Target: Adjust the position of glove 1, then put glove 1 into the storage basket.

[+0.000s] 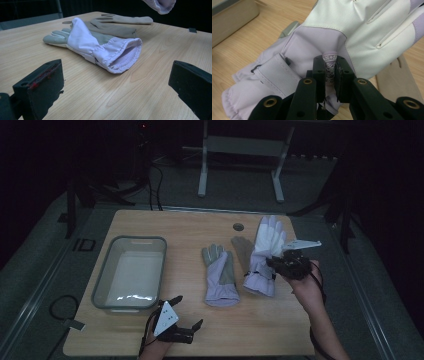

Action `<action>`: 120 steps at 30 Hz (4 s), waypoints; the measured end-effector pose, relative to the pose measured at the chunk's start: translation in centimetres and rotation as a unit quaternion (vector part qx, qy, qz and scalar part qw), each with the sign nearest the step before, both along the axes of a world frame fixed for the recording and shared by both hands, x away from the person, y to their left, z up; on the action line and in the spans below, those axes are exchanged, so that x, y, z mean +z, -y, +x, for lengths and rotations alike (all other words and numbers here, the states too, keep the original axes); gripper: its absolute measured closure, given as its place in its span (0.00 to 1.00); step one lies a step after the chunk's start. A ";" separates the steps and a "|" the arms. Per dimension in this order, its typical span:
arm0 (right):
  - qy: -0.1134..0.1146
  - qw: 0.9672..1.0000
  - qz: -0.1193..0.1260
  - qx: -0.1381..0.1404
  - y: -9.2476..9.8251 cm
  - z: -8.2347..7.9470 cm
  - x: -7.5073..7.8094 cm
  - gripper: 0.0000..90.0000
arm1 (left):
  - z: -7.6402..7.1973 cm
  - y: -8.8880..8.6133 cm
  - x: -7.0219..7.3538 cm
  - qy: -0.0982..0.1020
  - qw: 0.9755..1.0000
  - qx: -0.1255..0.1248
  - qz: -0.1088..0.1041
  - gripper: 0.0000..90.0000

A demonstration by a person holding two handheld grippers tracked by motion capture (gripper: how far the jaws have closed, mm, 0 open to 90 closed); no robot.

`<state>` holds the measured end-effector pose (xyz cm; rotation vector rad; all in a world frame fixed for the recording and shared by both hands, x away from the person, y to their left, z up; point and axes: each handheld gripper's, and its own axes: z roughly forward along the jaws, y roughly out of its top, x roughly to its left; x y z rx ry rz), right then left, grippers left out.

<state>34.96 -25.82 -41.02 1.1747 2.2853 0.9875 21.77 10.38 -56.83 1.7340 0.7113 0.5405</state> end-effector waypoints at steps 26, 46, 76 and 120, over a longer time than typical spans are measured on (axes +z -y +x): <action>-0.023 0.996 -0.037 0.081 -8.8 1.6 -0.5 0.89 | -0.1 0.1 0.0 0.004 1.000 -0.004 0.005 0.00; -0.093 0.988 -0.088 0.091 -12.9 4.1 -7.2 0.89 | -0.1 0.1 0.0 0.004 1.000 -0.005 0.007 0.00; -0.060 0.988 -0.021 0.143 -10.0 2.3 -7.3 0.21 | 1.1 0.4 0.2 -0.069 0.997 -0.023 0.001 0.00; -0.132 0.984 0.095 0.065 -6.8 4.9 -13.2 0.40 | 10.1 5.4 1.6 -0.292 0.955 0.026 0.049 0.36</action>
